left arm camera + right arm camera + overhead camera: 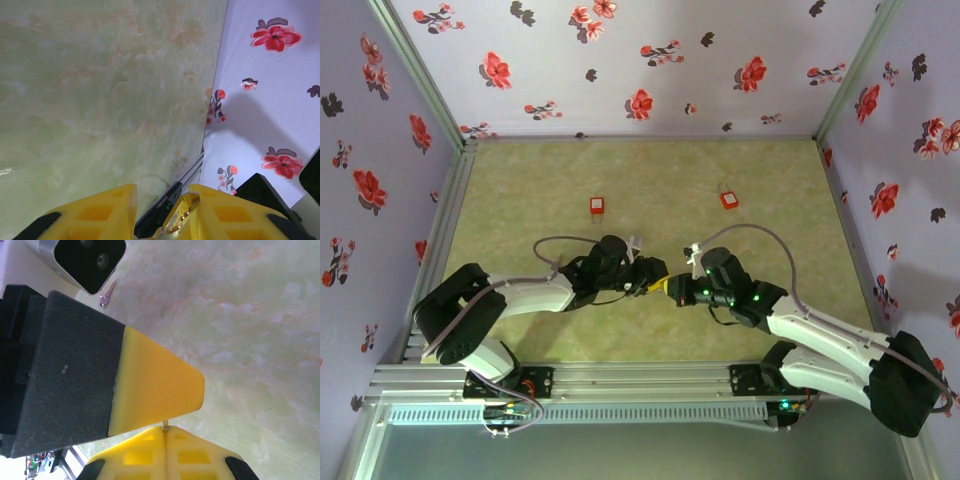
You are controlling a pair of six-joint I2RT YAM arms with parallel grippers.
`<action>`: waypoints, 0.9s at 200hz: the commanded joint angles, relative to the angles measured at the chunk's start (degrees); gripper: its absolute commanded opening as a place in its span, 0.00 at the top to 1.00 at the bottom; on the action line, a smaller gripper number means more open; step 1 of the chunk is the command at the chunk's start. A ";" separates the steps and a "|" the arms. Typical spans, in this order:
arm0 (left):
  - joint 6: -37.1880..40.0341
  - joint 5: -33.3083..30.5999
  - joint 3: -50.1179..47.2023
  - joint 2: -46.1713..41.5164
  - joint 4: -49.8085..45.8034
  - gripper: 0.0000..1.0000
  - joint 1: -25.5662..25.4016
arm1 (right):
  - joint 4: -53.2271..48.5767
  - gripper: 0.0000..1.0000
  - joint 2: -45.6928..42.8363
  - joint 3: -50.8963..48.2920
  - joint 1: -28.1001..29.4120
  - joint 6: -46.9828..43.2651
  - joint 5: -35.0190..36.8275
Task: Unlock with the key
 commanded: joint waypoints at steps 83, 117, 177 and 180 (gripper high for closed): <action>8.66 -0.76 3.51 -1.93 -8.51 0.69 0.94 | 6.48 1.00 0.47 -3.15 -0.23 2.14 -10.04; 10.15 -1.09 4.15 -2.37 -10.29 0.72 1.05 | 6.85 1.00 0.96 -3.87 -0.19 2.41 -9.99; 11.21 -1.49 3.55 -2.99 -12.20 0.90 0.83 | 7.87 1.00 2.47 -3.95 -0.19 2.59 -9.63; 11.21 -1.45 3.54 -2.93 -12.20 0.90 0.79 | 8.03 1.00 2.63 -3.95 -0.16 2.63 -9.69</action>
